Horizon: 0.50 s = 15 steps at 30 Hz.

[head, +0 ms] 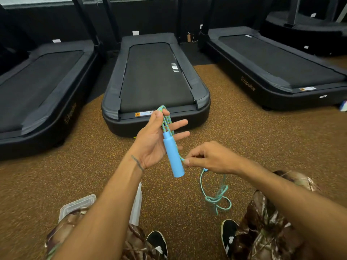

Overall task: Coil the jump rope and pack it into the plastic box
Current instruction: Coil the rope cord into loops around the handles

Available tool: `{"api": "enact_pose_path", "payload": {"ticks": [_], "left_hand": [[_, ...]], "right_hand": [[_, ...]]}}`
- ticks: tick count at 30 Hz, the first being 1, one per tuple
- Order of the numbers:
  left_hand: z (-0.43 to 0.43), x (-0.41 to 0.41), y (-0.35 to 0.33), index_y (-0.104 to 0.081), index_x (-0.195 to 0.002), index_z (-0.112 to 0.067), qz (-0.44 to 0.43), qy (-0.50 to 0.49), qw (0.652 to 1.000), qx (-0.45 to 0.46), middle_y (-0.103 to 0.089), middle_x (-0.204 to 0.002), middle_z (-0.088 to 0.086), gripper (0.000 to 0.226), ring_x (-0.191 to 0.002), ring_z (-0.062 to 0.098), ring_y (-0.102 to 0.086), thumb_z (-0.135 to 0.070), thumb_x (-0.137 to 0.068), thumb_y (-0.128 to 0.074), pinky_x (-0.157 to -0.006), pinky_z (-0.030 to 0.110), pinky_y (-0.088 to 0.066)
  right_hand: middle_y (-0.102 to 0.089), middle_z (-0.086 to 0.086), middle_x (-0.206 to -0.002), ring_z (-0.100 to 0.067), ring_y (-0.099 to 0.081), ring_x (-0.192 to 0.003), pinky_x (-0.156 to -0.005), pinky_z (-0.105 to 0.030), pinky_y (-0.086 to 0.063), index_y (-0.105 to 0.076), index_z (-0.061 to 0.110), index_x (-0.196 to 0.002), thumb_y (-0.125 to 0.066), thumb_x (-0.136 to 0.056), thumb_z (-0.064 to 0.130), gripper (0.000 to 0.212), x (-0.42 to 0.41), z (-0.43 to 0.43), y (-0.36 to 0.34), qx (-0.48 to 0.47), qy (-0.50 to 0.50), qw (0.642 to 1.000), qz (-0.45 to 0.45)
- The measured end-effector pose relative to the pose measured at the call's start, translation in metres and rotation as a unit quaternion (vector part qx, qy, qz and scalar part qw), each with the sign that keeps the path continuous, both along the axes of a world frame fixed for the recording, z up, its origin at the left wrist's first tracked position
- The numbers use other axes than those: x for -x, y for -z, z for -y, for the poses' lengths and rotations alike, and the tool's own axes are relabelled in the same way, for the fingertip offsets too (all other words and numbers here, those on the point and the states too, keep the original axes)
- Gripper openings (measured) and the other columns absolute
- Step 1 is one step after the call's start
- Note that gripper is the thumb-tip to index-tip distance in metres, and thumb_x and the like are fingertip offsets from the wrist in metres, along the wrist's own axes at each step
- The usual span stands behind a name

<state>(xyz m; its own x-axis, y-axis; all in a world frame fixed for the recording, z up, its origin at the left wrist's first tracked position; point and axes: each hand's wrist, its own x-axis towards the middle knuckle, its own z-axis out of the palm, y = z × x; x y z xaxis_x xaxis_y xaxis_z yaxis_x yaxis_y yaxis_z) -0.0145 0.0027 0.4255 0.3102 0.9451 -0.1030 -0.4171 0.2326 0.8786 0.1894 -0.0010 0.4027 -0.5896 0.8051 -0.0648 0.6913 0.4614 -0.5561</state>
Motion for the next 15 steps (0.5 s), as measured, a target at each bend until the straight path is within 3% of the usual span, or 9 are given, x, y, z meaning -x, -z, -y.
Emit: {"api": "enact_pose_path", "payload": {"ticks": [4,6,8,10,12,15], "left_hand": [[0.001,-0.003,0.009,-0.048,-0.102,-0.027,-0.027,0.013,0.999,0.019,-0.066,-0.124,0.027,0.026,-0.111,0.053,-0.060,-0.048,-0.103,-0.033,-0.099,0.071,-0.035],[0.003,-0.005,0.012,-0.047,-0.103,-0.025,-0.040,0.031,0.998,0.025,-0.064,-0.121,0.032,0.025,-0.110,0.058,-0.057,-0.046,-0.105,-0.033,-0.096,0.071,-0.038],[0.006,-0.007,0.013,-0.048,-0.104,-0.025,-0.060,0.034,0.997,0.025,-0.067,-0.107,0.028,0.024,-0.091,0.045,-0.064,-0.045,-0.105,-0.035,-0.081,0.053,-0.049],[0.009,-0.009,0.014,-0.052,-0.104,-0.026,-0.089,0.031,0.995,0.021,-0.064,-0.090,0.020,0.024,-0.071,0.030,-0.060,-0.045,-0.104,-0.038,-0.071,0.041,-0.048],[0.011,-0.011,0.016,-0.055,-0.104,-0.027,-0.114,0.036,0.993,0.019,-0.062,-0.084,0.013,0.024,-0.065,0.025,-0.057,-0.046,-0.104,-0.040,-0.071,0.041,-0.047],[0.016,-0.016,0.015,-0.052,-0.117,-0.025,-0.115,0.073,0.990,0.031,-0.072,-0.096,0.011,0.028,-0.072,0.031,-0.070,-0.046,-0.103,-0.041,-0.069,0.041,-0.048]], "right_hand": [[-0.067,0.010,-0.064,-0.003,-0.047,-0.048,-0.052,-0.026,-0.036,-0.073,0.034,-0.085,-0.058,-0.087,0.062,0.032,0.006,-0.001,-0.018,-0.047,-0.023,0.997,0.049],[-0.071,0.030,-0.083,0.009,-0.053,-0.053,-0.056,-0.017,-0.036,-0.070,0.028,-0.079,-0.066,-0.085,0.055,0.028,0.007,-0.001,-0.026,-0.012,-0.036,0.999,0.034],[-0.055,0.054,-0.097,0.022,-0.059,-0.081,-0.071,-0.009,-0.040,-0.065,0.025,-0.075,-0.075,-0.083,0.043,0.022,0.008,-0.002,-0.031,0.036,-0.051,0.998,-0.002],[-0.063,0.044,-0.087,0.012,-0.066,-0.091,-0.076,-0.017,-0.048,-0.062,0.029,-0.072,-0.079,-0.081,0.035,0.019,0.008,-0.004,-0.032,0.048,-0.051,0.997,-0.034],[-0.067,0.018,-0.070,-0.001,-0.069,-0.081,-0.069,-0.028,-0.052,-0.063,0.029,-0.075,-0.079,-0.080,0.029,0.017,0.008,-0.007,-0.035,0.032,-0.044,0.996,-0.069],[-0.057,0.016,-0.063,0.000,-0.050,-0.059,-0.058,-0.016,-0.039,-0.062,0.022,-0.079,-0.082,-0.079,0.021,0.019,0.009,-0.011,-0.039,-0.001,-0.031,0.992,-0.121]]}}
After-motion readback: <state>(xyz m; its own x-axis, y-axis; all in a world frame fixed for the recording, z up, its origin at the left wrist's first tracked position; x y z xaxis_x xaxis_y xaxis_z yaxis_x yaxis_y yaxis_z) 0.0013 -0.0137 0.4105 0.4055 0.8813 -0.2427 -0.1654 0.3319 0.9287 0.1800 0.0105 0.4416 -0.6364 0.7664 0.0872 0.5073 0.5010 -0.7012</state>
